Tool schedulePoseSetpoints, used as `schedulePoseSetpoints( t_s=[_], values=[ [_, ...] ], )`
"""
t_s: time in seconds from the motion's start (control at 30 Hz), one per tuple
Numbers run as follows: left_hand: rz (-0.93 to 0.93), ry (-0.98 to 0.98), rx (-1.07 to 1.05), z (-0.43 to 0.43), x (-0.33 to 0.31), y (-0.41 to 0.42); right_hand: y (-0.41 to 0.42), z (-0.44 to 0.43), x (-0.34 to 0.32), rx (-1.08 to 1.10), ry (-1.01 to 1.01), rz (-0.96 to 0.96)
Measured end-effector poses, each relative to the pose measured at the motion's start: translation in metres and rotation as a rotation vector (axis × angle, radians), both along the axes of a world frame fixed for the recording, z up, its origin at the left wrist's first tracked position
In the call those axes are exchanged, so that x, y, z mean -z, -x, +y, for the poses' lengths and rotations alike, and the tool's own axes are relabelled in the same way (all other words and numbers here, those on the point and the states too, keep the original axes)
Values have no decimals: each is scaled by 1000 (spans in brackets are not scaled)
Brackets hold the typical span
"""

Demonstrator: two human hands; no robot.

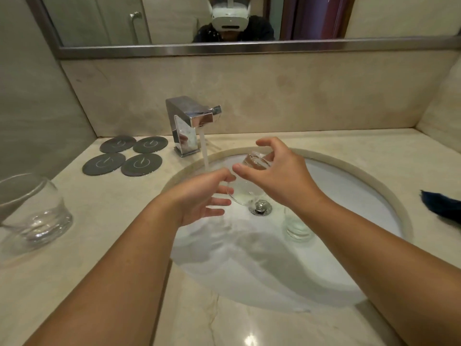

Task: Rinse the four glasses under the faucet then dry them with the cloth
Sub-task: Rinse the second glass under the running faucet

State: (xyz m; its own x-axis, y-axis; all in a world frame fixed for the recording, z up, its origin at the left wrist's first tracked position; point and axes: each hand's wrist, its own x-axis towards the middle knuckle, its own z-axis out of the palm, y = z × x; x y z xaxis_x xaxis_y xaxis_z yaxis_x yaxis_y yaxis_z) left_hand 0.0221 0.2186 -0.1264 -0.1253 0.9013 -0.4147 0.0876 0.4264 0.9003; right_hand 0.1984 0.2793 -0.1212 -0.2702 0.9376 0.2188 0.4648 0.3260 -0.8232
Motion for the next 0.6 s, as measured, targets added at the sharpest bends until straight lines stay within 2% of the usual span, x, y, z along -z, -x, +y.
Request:
schedulePoseSetpoints(
  t_s=[0.13,0.23,0.33,0.4,0.47,0.5,0.6],
  values=[
    [25,-90,126,2,3,-7,-16,3,15,37,199,231],
    [64,-199,130,0,1,-13,-18,7,24,42,414,422],
    [142,-311,46,-3,-4,-21,-22,10,23,-16,484,432],
    [220,-363,-9,-2,-6,-25,-26,11,20,-61,452,309],
    [345,-383,-47,-2,-10,-30,-32,12,18,-24,326,166],
    [426,-376,-51,-1,-11,-32,-35,14,17,22,259,150],
    [741,-290,44,-2,-14,-40,-43,20,13,133,177,260]
  ],
)
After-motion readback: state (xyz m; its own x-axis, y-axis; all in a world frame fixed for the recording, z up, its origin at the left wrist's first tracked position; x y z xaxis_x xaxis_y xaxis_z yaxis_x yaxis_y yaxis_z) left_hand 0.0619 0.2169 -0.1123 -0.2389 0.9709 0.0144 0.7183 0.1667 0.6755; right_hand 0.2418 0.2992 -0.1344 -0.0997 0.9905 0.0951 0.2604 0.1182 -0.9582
